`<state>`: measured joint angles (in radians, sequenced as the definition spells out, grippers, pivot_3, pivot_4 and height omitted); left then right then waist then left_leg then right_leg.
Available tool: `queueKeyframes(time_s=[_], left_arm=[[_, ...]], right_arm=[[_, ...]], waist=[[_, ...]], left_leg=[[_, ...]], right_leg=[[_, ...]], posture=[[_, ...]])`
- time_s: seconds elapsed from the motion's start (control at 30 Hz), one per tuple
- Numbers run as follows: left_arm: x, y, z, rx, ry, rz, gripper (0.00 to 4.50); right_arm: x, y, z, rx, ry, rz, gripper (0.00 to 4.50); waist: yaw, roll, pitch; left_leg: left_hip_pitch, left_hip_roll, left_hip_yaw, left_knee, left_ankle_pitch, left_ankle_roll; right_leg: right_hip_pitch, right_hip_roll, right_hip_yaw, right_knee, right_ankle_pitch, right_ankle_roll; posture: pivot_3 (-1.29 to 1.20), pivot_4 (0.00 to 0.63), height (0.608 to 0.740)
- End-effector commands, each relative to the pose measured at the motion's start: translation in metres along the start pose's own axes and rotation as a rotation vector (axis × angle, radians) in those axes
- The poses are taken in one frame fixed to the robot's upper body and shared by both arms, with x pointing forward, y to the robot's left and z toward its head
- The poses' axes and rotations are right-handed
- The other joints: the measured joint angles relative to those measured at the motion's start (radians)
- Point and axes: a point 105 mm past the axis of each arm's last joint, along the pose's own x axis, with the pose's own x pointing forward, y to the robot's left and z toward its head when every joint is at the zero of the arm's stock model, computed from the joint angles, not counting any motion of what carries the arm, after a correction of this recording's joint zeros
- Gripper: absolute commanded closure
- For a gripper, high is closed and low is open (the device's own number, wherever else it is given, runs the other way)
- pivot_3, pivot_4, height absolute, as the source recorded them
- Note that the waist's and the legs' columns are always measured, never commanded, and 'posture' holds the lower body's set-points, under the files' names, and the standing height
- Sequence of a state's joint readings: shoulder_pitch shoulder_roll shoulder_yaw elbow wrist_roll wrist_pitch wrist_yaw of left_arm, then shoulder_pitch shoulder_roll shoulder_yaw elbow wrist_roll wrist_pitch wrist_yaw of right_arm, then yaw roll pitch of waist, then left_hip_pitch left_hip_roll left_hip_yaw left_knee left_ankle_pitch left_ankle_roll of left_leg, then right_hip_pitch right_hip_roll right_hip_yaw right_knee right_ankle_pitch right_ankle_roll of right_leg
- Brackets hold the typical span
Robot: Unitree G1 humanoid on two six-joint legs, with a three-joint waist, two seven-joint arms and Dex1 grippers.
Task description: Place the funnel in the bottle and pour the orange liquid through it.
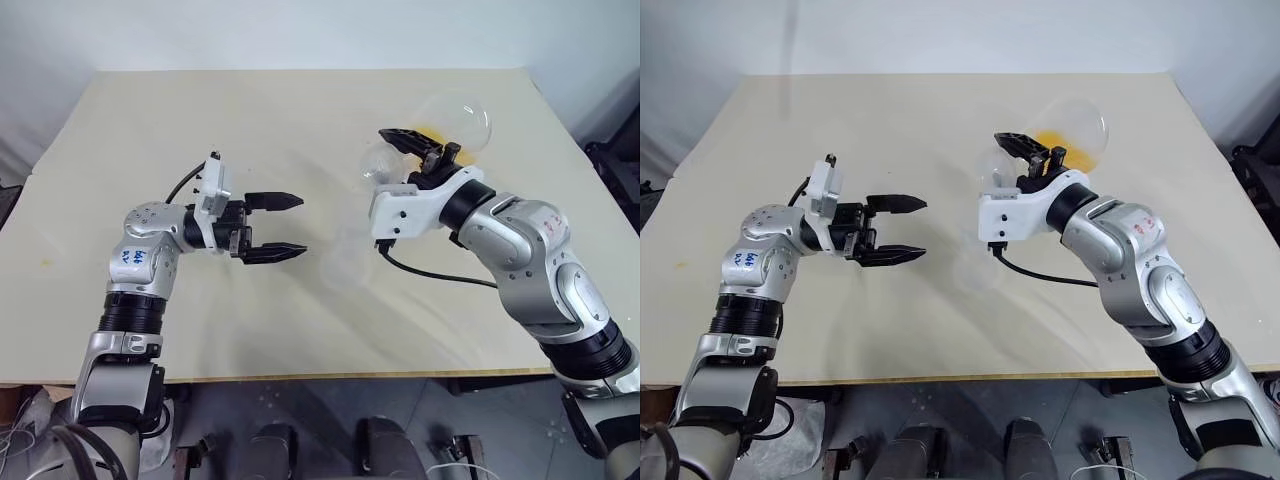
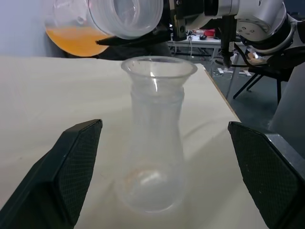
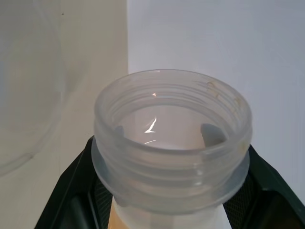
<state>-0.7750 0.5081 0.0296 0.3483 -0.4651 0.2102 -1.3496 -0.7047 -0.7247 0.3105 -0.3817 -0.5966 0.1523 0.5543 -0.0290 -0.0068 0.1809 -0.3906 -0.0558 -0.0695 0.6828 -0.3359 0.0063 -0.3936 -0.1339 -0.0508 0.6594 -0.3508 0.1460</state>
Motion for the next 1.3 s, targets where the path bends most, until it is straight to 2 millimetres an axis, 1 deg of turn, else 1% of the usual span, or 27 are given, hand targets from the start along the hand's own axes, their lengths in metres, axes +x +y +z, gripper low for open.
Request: queueKeyframes(time_s=[0.03, 0.23, 0.47, 1.3], left_arm=[[0.0025, -0.002, 0.0077, 0.034, -0.017, -0.009, 0.0], [0.0031, -0.002, 0.008, 0.034, -0.021, -0.006, 0.0], [0.0032, -0.0013, 0.0079, 0.037, -0.02, -0.003, 0.0], [0.0052, 0.002, 0.0095, 0.042, -0.022, -0.004, 0.0]], right_arm=[[-0.0029, -0.0108, 0.0007, -0.053, -0.006, -0.047, 2.04], [-0.0021, -0.0147, -0.003, -0.125, -0.004, -0.069, 2.04], [-0.003, -0.0131, -0.0042, -0.168, -0.012, -0.066, 2.04], [-0.005, -0.0126, -0.0053, -0.227, -0.021, -0.066, 2.04]], waist=[[0.0, 0.0, 0.0], [0.0, 0.0, 0.0], [0.0, 0.0, 0.0], [-0.001, 0.0, 0.0]], left_leg=[[0.0, 0.0, 0.0, 0.0, 0.0, 0.0], [0.0, 0.0, 0.0, 0.0, 0.0, 0.0], [0.0, 0.0, 0.0, 0.0, 0.0, 0.0], [0.0, 0.0, 0.0, 0.0, 0.0, 0.0]], right_leg=[[0.0, 0.0, 0.0, 0.0, 0.0, 0.0], [0.0, 0.0, 0.0, 0.0, 0.0, 0.0], [0.0, 0.0, 0.0, 0.0, 0.0, 0.0], [0.0, 0.0, 0.0, 0.0, 0.0, 0.0]], posture=[[0.0, 0.15, 0.74], [0.0, 0.15, 0.74], [0.0, 0.15, 0.74], [0.0, 0.15, 0.74]])
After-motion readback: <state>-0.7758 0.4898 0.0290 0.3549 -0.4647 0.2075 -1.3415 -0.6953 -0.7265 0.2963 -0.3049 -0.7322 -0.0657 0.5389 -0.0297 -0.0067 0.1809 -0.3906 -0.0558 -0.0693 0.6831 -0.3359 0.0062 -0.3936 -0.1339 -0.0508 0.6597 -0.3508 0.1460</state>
